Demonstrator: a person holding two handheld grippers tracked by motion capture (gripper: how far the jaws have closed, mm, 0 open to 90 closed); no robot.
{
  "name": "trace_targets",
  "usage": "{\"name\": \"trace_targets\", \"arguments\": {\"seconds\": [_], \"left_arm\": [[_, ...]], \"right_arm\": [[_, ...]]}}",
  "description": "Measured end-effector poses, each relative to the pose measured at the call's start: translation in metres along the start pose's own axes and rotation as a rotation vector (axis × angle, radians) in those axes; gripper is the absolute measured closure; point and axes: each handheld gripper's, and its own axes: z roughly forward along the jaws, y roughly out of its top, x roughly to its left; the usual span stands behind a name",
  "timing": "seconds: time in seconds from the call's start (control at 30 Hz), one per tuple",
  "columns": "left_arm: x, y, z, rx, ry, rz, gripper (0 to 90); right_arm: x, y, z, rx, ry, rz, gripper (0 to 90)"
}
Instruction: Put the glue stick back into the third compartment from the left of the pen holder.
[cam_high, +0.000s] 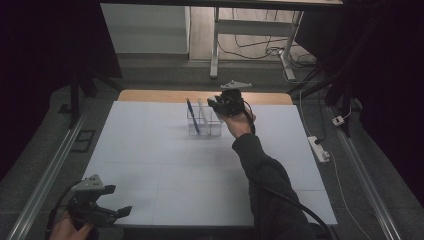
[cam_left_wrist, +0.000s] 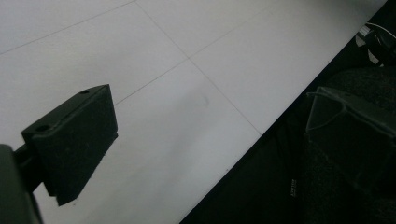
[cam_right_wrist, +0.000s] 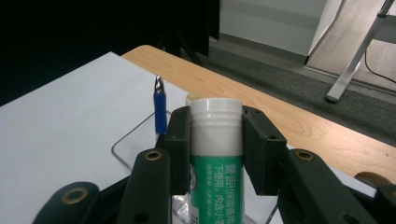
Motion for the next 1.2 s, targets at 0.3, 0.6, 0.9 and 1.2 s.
{"name": "trace_targets", "arguments": {"seconds": [0.3, 0.6, 0.9, 1.2], "left_arm": [[0.000, 0.000, 0.000, 0.001, -0.002, 0.002, 2.1], [0.001, 0.000, 0.000, 0.000, -0.005, 0.003, 2.1], [0.001, -0.001, -0.001, -0.004, -0.010, 0.005, 2.1], [0.001, 0.000, -0.001, -0.002, -0.009, 0.004, 2.1]], "right_arm": [[-0.002, 0.004, 0.015, -0.015, -0.021, -0.010, 64.8], [-0.002, 0.003, 0.032, -0.021, -0.057, 0.006, 64.7], [-0.002, -0.005, 0.044, -0.039, -0.073, 0.016, 64.7], [-0.006, -0.013, 0.044, -0.036, -0.064, 0.016, 64.5]]}}
